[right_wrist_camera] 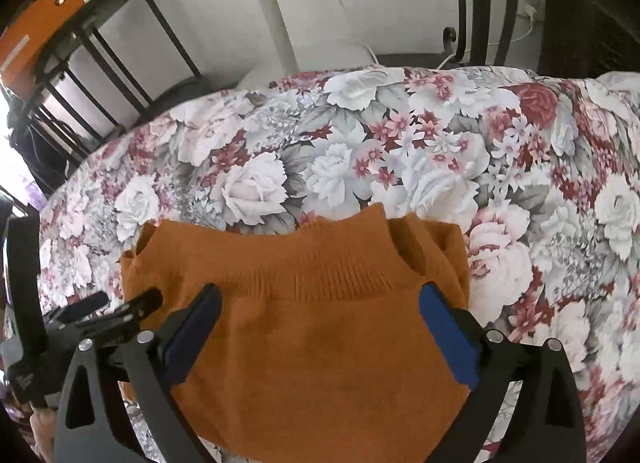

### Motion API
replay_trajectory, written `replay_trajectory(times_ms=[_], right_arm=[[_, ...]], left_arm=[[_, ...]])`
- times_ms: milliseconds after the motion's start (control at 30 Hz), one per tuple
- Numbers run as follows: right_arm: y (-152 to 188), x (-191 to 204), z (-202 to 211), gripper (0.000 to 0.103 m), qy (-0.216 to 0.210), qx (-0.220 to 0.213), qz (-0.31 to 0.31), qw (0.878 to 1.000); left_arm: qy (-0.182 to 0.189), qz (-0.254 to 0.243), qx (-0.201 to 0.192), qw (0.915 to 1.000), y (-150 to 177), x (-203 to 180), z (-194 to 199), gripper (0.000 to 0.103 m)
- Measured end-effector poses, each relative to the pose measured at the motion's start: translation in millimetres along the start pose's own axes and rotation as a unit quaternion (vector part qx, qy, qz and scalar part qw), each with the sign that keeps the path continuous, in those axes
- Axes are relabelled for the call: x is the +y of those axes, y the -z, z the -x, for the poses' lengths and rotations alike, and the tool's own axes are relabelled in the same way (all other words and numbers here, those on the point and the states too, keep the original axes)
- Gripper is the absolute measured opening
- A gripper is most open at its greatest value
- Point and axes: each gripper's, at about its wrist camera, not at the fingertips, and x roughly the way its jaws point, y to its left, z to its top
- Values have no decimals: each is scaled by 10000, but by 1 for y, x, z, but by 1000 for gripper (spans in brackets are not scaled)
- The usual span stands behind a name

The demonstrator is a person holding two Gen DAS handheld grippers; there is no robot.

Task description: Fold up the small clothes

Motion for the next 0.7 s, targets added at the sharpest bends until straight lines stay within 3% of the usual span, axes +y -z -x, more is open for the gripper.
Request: replay_trajectory(times_ms=[133, 233, 333, 433, 500, 600, 700], right_arm=[[-2, -7, -26, 99, 120, 602, -52, 9981], [10, -22, -65, 100, 317, 1316, 45, 9908], [17, -18, -60, 100, 271, 1004, 315, 9941], [22, -9, -60, 100, 451, 1011, 700, 9914], [17, -8, -49, 99, 457, 970, 502, 9930], [13, -5, -14, 99, 174, 554, 264, 9980], [29, 3, -3, 99, 558, 834, 482, 9938]], left_arm=[[-221, -150, -157, 9995, -17, -17, -6, 99], [-617, -356, 136, 9974, -23, -31, -38, 99], [-579, 51, 56, 9983, -20, -29, -44, 99], [-768, -76, -15, 9970, -21, -35, -36, 99], [-618, -80, -110, 9980, -23, -39, -19, 98], [-330, -159, -161, 9992, -15, -37, 8, 98], [-633, -385, -74, 9972, 8, -34, 18, 98]])
